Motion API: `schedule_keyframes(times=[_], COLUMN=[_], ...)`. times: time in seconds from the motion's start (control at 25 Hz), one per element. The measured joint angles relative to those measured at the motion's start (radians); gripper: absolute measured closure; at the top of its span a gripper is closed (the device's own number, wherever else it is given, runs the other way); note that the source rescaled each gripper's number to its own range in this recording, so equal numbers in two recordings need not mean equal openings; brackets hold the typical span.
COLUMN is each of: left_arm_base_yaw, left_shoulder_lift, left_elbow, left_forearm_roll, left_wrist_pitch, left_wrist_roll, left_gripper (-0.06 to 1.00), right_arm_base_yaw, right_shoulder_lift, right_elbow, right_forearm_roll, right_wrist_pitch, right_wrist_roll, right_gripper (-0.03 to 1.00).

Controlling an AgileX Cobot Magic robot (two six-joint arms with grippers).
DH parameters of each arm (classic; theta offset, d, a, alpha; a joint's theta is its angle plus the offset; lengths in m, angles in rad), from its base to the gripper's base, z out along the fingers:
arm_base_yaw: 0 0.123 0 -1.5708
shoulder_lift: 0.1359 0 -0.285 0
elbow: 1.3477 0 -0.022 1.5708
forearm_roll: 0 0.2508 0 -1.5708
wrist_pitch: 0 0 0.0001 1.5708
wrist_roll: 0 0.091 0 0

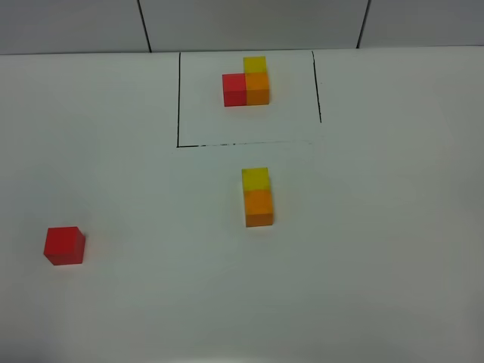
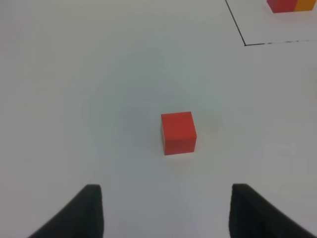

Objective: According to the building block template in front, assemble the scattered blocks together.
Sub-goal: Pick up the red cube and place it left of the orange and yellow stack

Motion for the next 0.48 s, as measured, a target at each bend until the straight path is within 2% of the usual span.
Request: schedule_keyframes(times=[0.48], left_arm_base_yaw=[0.000], left_shoulder_lift=[0.000], left_elbow=[0.000], left_forearm_roll=[0.000], left_wrist_pitch=[0.000], left_wrist_roll=[0.000], left_gripper=[0.71], right_arm_base_yaw=[0.000], right_shoulder_lift=[0.000], right_elbow=[0.000], right_forearm_roll=[0.000], right_wrist_pitch=[0.000], right_wrist_roll=[0.000], right_gripper=[0.81])
